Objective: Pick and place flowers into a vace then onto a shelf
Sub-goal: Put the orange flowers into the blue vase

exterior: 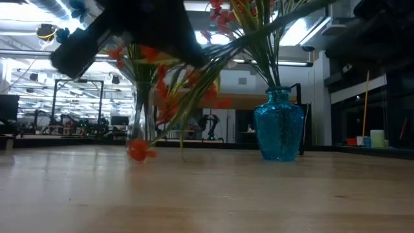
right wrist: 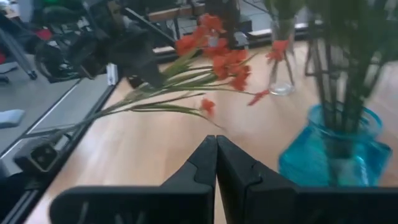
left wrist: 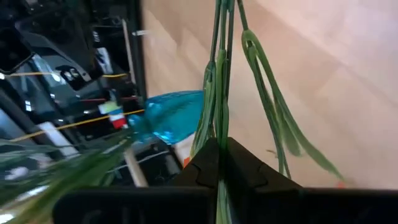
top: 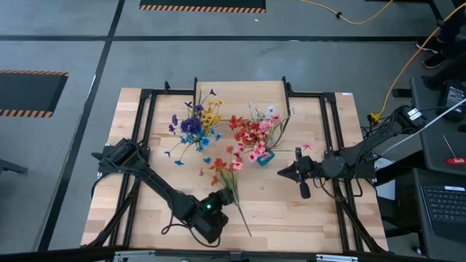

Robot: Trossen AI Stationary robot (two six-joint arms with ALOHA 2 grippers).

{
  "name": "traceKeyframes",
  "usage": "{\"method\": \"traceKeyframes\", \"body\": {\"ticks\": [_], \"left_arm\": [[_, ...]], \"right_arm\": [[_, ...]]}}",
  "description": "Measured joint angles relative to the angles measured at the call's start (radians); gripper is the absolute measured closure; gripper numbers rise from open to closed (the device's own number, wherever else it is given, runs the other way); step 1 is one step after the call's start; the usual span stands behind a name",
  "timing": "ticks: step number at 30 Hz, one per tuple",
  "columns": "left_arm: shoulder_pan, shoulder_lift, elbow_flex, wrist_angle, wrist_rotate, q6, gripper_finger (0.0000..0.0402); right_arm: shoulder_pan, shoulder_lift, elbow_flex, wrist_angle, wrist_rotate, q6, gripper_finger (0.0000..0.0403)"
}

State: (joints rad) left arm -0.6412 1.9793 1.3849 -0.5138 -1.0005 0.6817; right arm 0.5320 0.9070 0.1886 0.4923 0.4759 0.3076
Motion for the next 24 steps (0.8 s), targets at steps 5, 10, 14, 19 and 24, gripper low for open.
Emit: {"method": "traceKeyframes", "body": {"ticks": [5,10,14,19,24], "left_arm": [[0.005,0.0,0.002,0.034,-0.033,0.142,0.0397],[0.011,0.0,0.002,0.049,-0.08,0.237,0.0397],[0.011,0.0,0.002,0.049,-0.117,0.309,0.0398],[0.011,0.0,0.002,0.074,-0.137,0.382,0.0398],[0.011,-0.001,0.003,0.143,-0.174,0.475,0.0398]], "right_arm": [[0.047,0.071,0.076,-0.008,-0.001,-0.025,0.0399],[0.078,0.197,0.181,-0.009,-0.002,-0.024,0.0394],[0.085,0.296,0.257,-0.01,-0.003,-0.025,0.0392],[0.085,0.399,0.331,-0.01,-0.005,0.003,0.0391],[0.084,0.479,0.389,-0.01,-0.005,0.048,0.0371]]}}
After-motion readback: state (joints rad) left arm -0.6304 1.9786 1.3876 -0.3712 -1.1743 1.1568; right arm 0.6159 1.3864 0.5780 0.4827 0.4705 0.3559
